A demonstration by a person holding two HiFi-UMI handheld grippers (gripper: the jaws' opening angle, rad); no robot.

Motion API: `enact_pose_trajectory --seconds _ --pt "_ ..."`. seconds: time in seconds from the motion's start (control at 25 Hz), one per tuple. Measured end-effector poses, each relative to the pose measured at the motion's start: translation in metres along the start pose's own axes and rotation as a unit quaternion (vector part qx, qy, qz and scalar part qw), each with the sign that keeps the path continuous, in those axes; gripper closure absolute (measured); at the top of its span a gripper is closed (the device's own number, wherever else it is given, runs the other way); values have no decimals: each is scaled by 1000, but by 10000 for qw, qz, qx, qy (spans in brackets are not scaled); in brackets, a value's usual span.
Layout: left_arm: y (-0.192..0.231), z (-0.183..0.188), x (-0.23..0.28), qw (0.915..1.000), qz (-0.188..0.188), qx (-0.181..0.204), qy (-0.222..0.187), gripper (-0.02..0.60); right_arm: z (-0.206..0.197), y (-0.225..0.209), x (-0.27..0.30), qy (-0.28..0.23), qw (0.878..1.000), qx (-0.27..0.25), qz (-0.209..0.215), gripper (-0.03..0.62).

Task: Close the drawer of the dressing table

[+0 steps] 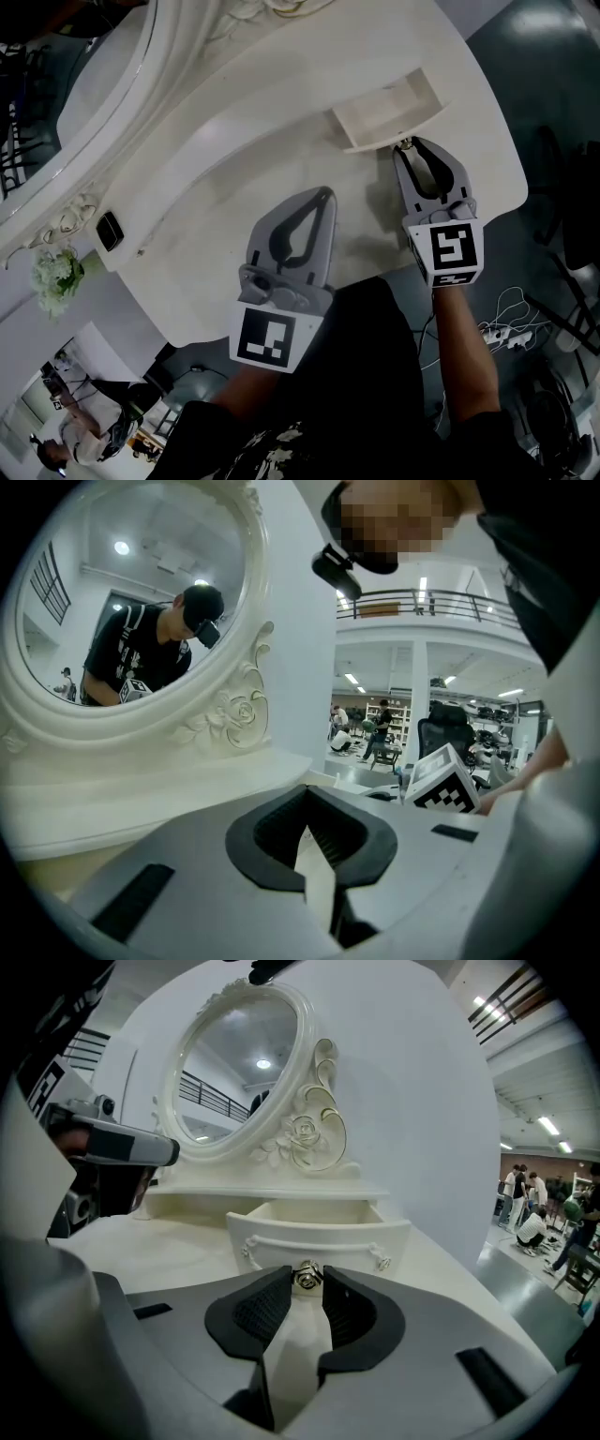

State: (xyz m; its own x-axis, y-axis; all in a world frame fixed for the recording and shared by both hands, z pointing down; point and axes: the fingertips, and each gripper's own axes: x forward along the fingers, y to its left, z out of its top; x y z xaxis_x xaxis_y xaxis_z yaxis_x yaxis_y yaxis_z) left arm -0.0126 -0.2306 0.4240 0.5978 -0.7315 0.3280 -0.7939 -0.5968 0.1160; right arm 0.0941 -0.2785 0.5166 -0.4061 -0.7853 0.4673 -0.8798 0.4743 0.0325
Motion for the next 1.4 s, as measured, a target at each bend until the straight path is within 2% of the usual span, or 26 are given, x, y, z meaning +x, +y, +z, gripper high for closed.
enact_pose_trajectory --seconds 0.48,1.04,1.4 --pt "10 -5 3 9999 53 -153 -17 580 10 -3 2 -69 9999 -42 -87 500" --pt "22 -17 6 9991 115 -401 99 580 29 -5 37 -210 9997 -112 -26 500" --pt "25 -18 5 9992 89 -376 117 580 34 -10 53 -108 9999 -61 -60 500"
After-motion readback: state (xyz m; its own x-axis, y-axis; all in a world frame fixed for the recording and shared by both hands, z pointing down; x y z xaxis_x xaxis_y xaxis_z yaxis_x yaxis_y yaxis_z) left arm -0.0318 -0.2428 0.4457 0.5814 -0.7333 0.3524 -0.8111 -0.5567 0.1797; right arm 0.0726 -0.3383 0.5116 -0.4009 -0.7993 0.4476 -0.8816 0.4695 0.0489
